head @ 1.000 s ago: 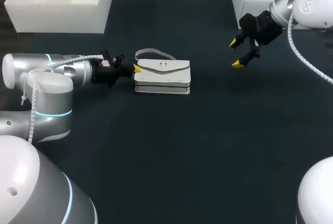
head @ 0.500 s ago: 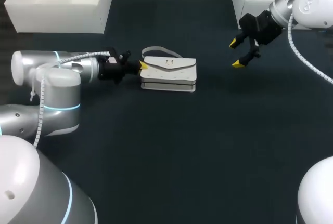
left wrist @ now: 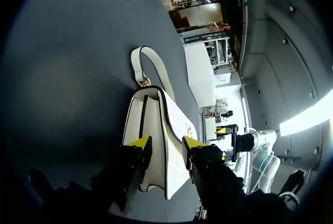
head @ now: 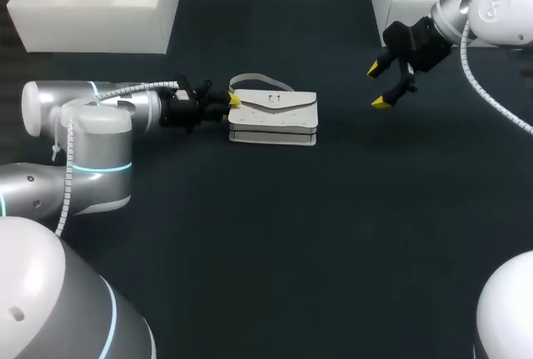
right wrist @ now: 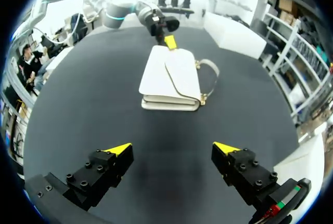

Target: Pick up the bag, open it, inspect its contents, close it, and place it on the opposite side

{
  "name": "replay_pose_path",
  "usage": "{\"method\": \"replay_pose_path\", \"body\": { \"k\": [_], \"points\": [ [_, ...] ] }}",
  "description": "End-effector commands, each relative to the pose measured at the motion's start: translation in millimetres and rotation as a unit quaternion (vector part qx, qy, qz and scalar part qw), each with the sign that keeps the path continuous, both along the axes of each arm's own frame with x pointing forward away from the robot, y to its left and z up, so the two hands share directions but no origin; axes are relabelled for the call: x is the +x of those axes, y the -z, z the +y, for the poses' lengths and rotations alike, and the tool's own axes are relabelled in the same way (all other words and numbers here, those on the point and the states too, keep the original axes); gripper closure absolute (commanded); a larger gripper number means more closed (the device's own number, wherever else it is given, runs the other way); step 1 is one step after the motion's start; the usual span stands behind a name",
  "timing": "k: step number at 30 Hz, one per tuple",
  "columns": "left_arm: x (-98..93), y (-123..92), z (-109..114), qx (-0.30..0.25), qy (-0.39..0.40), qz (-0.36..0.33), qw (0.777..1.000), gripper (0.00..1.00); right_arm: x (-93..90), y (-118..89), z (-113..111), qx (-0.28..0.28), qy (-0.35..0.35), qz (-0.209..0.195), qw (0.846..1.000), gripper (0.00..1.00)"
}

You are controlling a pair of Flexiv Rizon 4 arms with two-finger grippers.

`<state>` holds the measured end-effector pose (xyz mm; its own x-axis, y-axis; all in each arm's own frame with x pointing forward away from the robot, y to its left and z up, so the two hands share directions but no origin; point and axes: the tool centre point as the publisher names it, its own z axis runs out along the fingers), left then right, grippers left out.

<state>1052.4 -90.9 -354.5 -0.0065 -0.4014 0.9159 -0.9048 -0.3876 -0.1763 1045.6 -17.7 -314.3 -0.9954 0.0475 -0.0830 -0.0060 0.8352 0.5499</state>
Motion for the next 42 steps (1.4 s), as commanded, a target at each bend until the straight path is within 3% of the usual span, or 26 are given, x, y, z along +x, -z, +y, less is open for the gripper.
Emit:
{"method": "replay_pose_path", "body": {
  "k": [1, 9, 26, 27, 30, 42],
  "points": [
    [-0.7, -3.0, 4.9, 0.002, 0.006, 0.003, 1.0, 0.56, 0.8, 0.4, 0.0, 0.001, -0.001, 0.0, 1.0, 0.0],
    [7.1, -11.7, 6.3, 0.018, 0.06, 0.035, 0.997, 0.6, 0.8, 0.4, 0.0, 0.001, -0.001, 0.0, 1.0, 0.0],
    [11.7, 4.6, -2.2, 0.039, 0.106, 0.073, 0.991, 0.71, 0.8, 0.4, 0.0, 0.001, -0.001, 0.0, 1.0, 0.0],
    [11.9, 5.0, -2.2, 0.039, 0.107, 0.074, 0.991, 0.74, 0.8, 0.4, 0.0, 0.001, -0.001, 0.0, 1.0, 0.0],
    [12.4, 5.6, -2.2, 0.038, 0.108, 0.074, 0.991, 1.0, 0.8, 0.4, 0.0, 0.001, -0.001, 0.0, 1.0, 0.0],
    [12.5, 6.4, -10.7, 0.017, 0.105, 0.074, 0.992, 1.0, 0.8, 0.4, 0.0, 0.001, -0.001, 0.0, 1.0, 0.0]
  ]
}}
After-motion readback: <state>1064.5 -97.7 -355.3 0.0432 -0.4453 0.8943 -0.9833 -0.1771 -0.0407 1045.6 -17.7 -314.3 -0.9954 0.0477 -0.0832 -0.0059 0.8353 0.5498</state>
